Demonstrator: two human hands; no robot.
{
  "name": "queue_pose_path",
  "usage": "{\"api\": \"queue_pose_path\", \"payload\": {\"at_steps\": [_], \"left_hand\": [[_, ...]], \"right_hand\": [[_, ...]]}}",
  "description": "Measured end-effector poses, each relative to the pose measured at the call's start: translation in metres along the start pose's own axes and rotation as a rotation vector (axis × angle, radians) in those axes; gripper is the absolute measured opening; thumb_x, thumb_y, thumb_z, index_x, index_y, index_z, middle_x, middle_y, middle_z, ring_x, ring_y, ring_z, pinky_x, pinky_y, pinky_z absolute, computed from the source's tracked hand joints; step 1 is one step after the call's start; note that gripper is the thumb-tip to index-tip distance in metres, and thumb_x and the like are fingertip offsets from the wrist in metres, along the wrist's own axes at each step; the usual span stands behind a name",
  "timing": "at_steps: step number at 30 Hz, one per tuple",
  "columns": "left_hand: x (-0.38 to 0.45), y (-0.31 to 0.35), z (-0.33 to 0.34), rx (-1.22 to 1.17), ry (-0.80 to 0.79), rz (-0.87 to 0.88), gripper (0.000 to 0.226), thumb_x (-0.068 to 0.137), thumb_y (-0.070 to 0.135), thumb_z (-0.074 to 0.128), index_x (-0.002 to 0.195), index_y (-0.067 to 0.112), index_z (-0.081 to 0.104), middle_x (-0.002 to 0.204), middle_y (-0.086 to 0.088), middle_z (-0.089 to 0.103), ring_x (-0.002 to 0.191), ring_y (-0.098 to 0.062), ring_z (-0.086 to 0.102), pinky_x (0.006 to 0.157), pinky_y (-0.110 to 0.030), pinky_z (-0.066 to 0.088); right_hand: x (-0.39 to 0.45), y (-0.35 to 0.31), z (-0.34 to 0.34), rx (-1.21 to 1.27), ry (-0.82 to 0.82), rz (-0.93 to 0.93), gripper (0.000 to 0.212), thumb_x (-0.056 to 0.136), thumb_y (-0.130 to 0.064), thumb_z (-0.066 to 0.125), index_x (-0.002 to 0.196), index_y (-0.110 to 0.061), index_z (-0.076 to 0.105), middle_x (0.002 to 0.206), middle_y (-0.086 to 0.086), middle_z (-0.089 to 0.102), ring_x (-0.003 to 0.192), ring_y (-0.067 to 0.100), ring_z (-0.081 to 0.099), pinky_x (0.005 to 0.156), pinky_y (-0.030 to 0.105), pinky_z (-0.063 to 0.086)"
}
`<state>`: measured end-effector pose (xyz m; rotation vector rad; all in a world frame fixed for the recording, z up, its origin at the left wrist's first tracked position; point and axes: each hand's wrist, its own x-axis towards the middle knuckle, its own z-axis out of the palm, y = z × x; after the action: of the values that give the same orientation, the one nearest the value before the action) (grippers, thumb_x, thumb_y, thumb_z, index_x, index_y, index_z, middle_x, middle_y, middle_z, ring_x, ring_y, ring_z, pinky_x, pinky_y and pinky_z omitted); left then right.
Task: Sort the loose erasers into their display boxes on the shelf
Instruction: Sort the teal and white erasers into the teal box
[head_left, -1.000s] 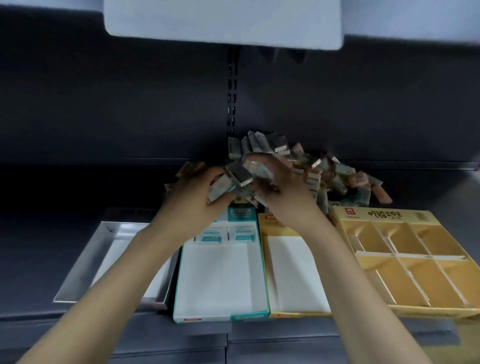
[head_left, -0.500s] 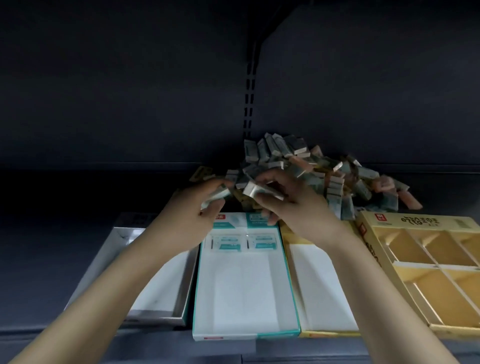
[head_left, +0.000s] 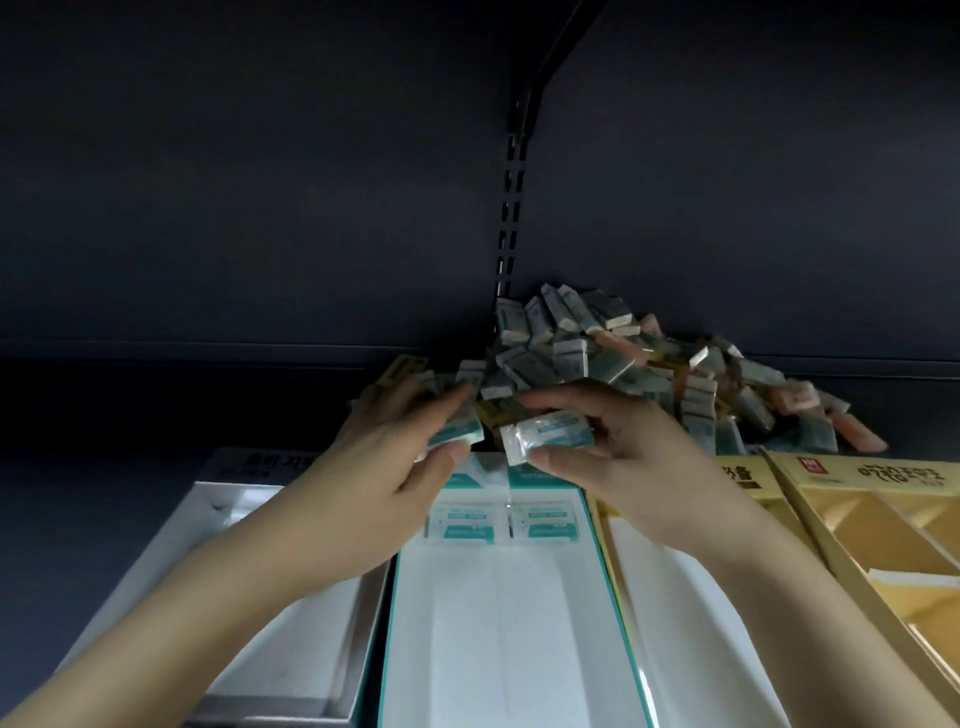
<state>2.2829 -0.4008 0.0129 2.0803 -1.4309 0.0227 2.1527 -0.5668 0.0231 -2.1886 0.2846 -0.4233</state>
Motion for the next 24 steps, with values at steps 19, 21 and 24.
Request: {"api": "queue_pose_path", "payload": {"at_steps": [19,21,24], "left_hand": [[-0.03,0.032,-0.006,0.215,-0.045,-0.097,0.034,0.082,0.043,0.064,0.115,0.044,0.057,0.081,0.033,0.03,0.08,0.0,0.026,0.082,-0.02,0.018],[-0.031,0.033,-0.002,0.239,-0.109,-0.078,0.032,0.082,0.045,0.062,0.114,0.045,0.057,0.083,0.031,0.039,0.083,0.003,0.033,0.08,-0.021,0.016],[-0.031,0.032,0.001,0.295,-0.183,-0.067,0.031,0.083,0.046,0.06,0.114,0.043,0.058,0.108,0.024,0.057,0.101,0.0,0.041,0.079,-0.023,0.015]], "right_hand": [[-0.032,-0.02,0.0,-0.455,-0.022,-0.101,0.026,0.084,-0.029,0.065,0.109,-0.032,0.062,0.095,-0.022,0.059,0.085,-0.002,0.055,0.071,0.012,0.044],[-0.037,-0.022,0.004,-0.54,-0.028,-0.124,0.025,0.084,-0.036,0.061,0.11,-0.035,0.059,0.087,-0.025,0.055,0.084,0.001,0.051,0.078,0.023,0.041],[-0.042,-0.022,0.01,-0.651,-0.043,-0.143,0.024,0.086,-0.042,0.057,0.108,-0.034,0.055,0.086,-0.022,0.052,0.09,0.007,0.048,0.09,0.036,0.037]]}}
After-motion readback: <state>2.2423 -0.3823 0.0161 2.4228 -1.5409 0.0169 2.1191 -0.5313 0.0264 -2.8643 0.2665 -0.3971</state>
